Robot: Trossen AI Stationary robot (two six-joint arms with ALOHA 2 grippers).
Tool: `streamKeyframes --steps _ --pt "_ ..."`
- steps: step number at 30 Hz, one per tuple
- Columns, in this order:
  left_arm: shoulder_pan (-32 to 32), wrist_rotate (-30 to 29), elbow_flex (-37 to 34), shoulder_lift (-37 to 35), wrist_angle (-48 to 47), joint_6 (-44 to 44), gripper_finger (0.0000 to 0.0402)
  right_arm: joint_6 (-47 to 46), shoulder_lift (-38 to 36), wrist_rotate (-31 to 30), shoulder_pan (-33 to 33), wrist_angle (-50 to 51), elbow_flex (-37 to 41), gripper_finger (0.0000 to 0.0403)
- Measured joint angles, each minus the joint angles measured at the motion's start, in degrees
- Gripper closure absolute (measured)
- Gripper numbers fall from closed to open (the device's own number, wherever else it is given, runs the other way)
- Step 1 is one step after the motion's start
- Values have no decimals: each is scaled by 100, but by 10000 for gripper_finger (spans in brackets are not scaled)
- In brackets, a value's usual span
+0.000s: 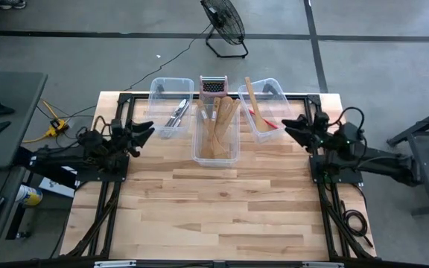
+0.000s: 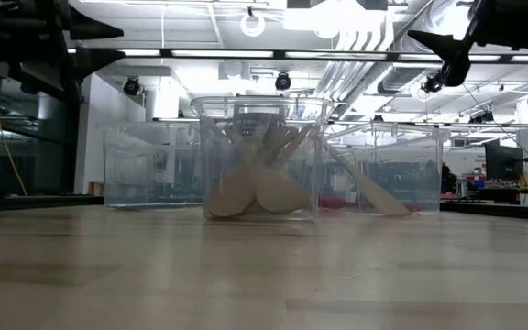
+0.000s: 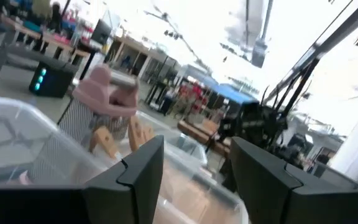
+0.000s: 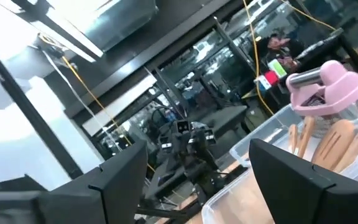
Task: Pick & Place Kitchen Items
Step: Return to Home Position
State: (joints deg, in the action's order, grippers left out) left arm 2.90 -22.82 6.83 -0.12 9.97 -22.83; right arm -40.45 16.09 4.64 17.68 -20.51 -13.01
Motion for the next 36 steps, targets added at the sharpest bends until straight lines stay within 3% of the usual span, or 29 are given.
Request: streamKeyframes --steps 10,15,21,26,31,36 --pt "1 -388 -3 53 -329 9 217 1038 -134 -1766 -1527 -784 678 128" --pt "2 -344 17 48 -408 144 217 1112 -641 -1259 -1758 -552 976 128" --pt "2 -338 405 48 -1553 -105 217 1027 -1602 -869 -1757 561 1041 128" --pt "7 -424 1047 45 -2423 -95 217 1015 -1572 -914 -1756 833 970 128" --pt "9 -448 946 49 -2476 -116 217 1066 -1571 -1225 -1754 961 981 128" --pt "9 -47 246 48 -1295 -109 217 1046 -1526 -1358 -1754 768 1039 128"
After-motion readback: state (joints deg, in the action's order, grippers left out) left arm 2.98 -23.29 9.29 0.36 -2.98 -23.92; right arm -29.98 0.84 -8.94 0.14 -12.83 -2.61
